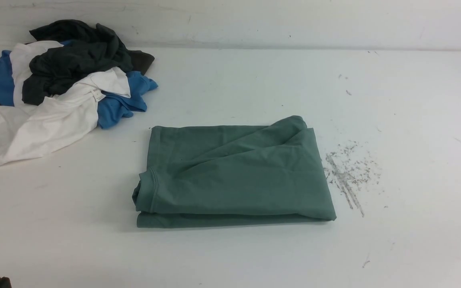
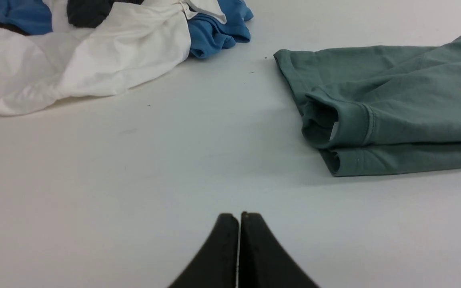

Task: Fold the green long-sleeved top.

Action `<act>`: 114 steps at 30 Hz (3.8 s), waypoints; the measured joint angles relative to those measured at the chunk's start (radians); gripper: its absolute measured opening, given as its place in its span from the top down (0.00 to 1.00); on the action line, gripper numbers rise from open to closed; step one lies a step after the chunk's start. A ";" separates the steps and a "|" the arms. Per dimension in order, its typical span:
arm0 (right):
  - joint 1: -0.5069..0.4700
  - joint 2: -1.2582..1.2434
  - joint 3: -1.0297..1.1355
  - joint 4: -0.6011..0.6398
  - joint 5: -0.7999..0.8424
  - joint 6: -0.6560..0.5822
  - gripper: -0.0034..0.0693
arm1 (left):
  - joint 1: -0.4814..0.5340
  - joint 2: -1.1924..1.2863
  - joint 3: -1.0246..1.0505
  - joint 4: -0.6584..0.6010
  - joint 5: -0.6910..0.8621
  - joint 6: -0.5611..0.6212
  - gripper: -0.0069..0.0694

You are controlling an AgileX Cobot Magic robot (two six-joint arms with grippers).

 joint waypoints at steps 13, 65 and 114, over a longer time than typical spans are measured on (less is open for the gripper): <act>0.000 0.000 0.000 0.000 0.000 0.000 0.97 | 0.000 0.000 0.000 0.004 0.000 0.054 0.91; -0.286 -0.012 0.200 -0.080 0.045 -0.022 0.97 | 0.000 0.000 0.000 -0.001 0.000 0.023 0.91; -0.290 -0.045 0.410 -0.108 0.135 -0.027 0.97 | 0.000 0.000 -0.001 -0.001 0.001 0.023 0.91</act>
